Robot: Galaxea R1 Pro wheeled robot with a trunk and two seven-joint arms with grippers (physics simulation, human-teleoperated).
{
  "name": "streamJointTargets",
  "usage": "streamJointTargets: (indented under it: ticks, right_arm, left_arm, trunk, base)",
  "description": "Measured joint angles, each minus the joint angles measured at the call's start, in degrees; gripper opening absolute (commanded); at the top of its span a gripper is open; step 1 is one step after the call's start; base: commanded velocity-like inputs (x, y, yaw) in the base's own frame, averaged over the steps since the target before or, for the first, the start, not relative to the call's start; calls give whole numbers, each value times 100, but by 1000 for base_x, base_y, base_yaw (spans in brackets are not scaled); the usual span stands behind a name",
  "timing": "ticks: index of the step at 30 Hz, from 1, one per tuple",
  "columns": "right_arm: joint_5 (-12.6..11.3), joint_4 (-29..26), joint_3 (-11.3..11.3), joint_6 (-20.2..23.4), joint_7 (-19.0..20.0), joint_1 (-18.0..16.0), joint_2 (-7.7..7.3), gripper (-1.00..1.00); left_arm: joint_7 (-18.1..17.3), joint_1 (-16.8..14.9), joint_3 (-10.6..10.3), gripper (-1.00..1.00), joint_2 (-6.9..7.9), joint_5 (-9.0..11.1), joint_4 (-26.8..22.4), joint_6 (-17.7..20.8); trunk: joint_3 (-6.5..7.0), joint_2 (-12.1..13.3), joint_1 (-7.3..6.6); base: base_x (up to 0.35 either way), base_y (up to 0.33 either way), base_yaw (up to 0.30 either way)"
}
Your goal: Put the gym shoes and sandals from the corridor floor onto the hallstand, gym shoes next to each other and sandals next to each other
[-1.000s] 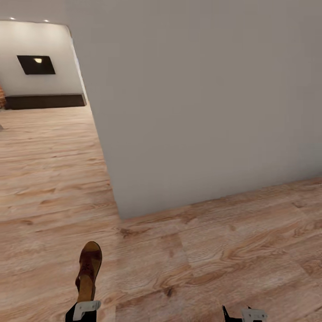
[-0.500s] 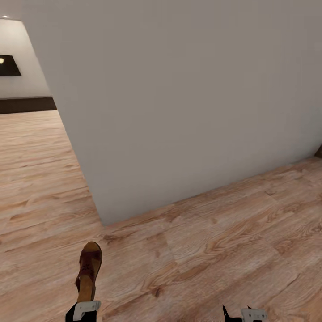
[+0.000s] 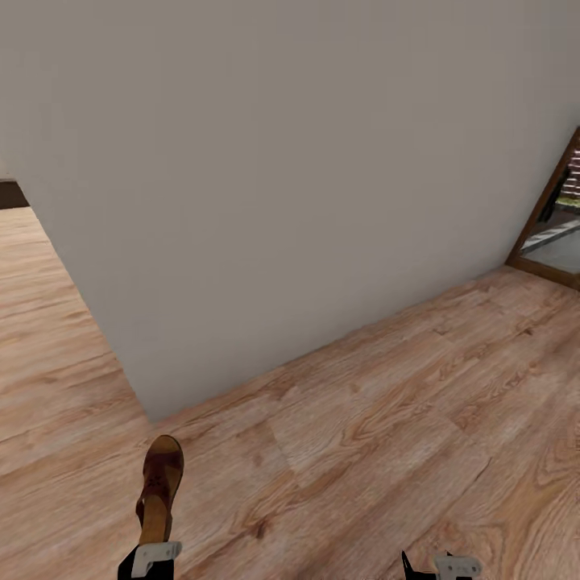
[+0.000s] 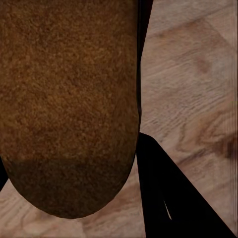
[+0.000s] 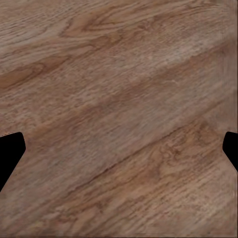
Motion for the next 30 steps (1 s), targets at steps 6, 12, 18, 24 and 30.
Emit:
streamJointTargets:
  ticks: [6,12,18,24,30]
  right_arm:
    - [0,0,0,0,0,0,0,100]
    - [0,0,0,0,0,0,0,100]
    - [0,0,0,0,0,0,0,100]
    - [0,0,0,0,0,0,0,100]
    - [0,1,0,0,0,0,0,100]
  left_arm:
    - [-1,1,0,-100,0,0,7,-3]
    - [1,0,0,-100,0,1,80,-9]
    - [2,-2,0,-100,0,1,106,-16]
    - [1,-3,-1,-100,0,0,107,-17]
    - [1,-3,-1,-100,0,0,108,-17]
  trunk:
    - [0,0,0]
    - [0,0,0]
    - [0,0,0]
    - [0,0,0]
    - [0,0,0]
  base:
    - [0,0,-297]
    - [0,0,-297]
    - [0,0,-297]
    - [0,0,-298]
    - [0,0,-299]
